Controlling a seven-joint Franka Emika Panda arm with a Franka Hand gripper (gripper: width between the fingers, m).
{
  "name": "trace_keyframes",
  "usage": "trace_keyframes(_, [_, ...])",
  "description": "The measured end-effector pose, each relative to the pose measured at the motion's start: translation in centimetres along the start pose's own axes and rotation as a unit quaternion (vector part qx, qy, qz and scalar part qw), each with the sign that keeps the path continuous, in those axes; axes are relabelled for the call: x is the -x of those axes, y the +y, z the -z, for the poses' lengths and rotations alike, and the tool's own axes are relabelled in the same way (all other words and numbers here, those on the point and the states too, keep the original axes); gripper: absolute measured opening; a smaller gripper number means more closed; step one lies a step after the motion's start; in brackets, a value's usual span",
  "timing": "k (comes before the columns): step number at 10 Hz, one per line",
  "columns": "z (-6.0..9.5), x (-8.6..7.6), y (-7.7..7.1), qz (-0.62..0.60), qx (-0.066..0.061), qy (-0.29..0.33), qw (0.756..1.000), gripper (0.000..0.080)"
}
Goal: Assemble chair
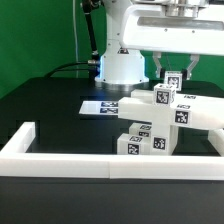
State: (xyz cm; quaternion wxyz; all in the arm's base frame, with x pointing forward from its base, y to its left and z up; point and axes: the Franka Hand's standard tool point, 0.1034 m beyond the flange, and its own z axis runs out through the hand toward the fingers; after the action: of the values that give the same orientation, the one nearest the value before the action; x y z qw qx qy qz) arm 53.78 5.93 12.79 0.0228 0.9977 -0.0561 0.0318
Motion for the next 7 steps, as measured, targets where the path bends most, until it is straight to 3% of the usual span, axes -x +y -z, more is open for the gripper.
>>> trace_keyframes(7, [-0.30,-0.54,0.41,0.000,0.002,0.025,1.000,0.0285])
